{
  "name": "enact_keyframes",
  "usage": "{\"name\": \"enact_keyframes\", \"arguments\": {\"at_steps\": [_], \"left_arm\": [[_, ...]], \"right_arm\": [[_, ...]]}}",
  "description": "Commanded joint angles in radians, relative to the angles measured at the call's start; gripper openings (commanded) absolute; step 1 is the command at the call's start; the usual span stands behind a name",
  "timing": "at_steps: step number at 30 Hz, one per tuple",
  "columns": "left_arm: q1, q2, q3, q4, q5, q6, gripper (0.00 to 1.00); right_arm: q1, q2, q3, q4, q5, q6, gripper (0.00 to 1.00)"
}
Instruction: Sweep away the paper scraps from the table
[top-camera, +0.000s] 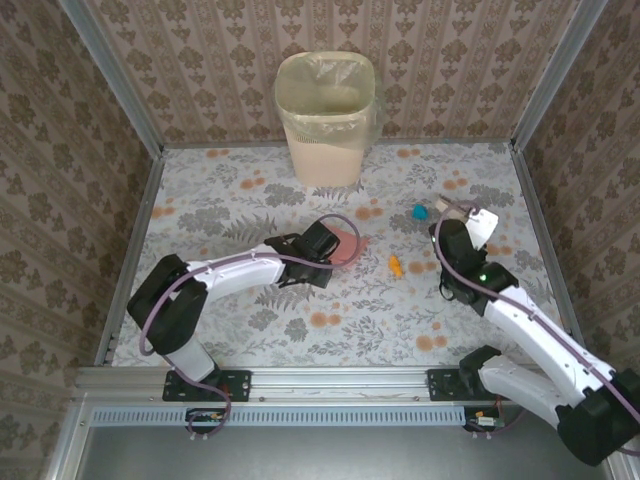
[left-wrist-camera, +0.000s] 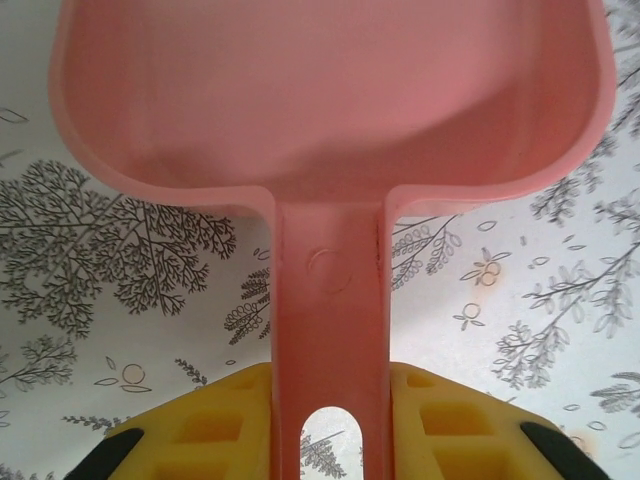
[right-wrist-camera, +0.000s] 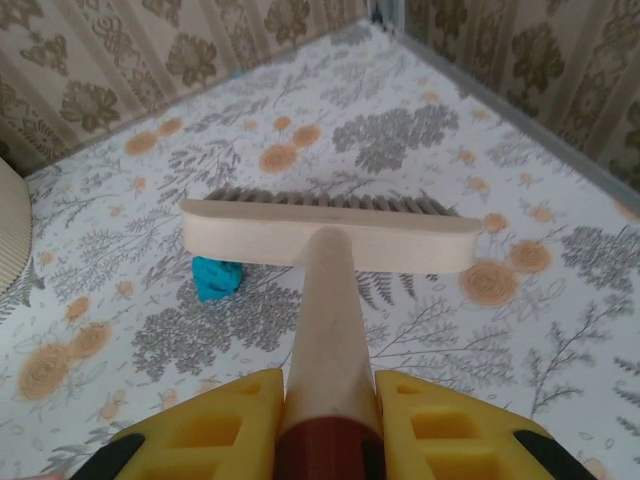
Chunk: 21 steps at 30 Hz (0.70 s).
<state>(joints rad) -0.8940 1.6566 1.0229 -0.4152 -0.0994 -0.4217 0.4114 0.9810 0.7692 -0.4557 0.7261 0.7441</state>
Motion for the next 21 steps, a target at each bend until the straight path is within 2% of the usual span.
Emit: {"name": "enact_keyframes", "arguments": {"at_steps": [1, 7, 10, 21], "left_arm": [[0.004, 0.023, 0.035, -0.018, -0.017, 0.020, 0.00], [0.004, 0.019, 0.019, 0.003, -0.020, 0.022, 0.00], [0.003, 0.022, 0.014, 0.012, -0.014, 0.018, 0.00], [0.003, 0.028, 0.008, 0.023, -0.002, 0.018, 0.00]], "right_arm": [[-0.057, 0.107, 0.111, -0.112, -0.125, 0.066, 0.00], [-0.092, 0.338, 0.274, -0.167, -0.177, 0.090, 0.00], [-0.087, 0.442, 0.352, -0.247, -0.213, 0.157, 0.00], [0.025, 0.460, 0.318, -0.164, -0.367, 0.279, 0.00]]}}
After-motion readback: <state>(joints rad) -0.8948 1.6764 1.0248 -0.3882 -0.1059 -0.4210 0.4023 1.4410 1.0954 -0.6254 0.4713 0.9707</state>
